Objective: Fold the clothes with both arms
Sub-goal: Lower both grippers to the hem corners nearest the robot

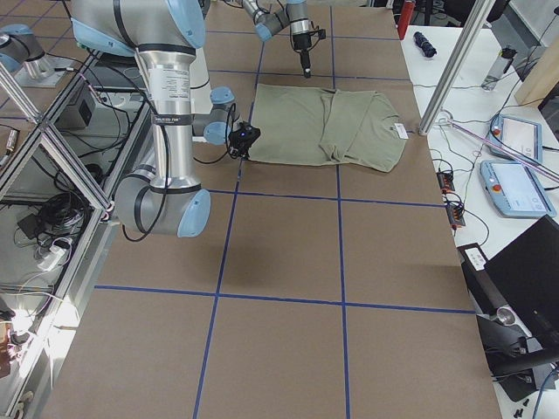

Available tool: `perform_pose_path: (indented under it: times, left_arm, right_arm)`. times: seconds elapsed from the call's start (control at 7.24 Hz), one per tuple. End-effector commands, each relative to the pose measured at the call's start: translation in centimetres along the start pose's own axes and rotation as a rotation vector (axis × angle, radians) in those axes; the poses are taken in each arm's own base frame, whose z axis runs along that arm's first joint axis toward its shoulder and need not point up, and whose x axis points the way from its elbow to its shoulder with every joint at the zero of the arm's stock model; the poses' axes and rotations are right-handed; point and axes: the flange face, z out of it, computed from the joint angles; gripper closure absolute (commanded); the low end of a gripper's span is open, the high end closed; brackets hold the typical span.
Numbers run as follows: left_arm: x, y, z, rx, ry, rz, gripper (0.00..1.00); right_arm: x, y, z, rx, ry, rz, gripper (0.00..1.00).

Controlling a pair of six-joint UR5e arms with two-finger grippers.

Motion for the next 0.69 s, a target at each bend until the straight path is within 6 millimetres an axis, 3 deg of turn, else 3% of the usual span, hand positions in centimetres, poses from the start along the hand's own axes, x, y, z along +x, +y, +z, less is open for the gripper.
perform_pose_path:
  times: [0.0, 0.14, 0.28, 0.55]
  left_arm:
    - [-4.6, 1.0, -0.7, -0.005, -0.063, -0.043, 0.08]
    - [-5.1, 2.1, 0.0, -0.012, -0.090, -0.141, 0.10]
    - [-6.4, 5.3, 0.5, -0.010, -0.147, -0.144, 0.10]
    - [-4.8, 11.9, 1.1, -0.026, -0.271, -0.168, 0.10]
  right_arm:
    - [-0.2, -0.3, -3.0, -0.025, -0.041, 0.006, 1.00]
    - [-0.5, -0.5, -3.6, -0.027, -0.051, 0.009, 1.00]
    - [-0.5, -0.9, -3.6, -0.029, -0.048, 0.015, 1.00]
    - [-0.3, -1.4, -3.5, -0.023, -0.040, 0.019, 1.00]
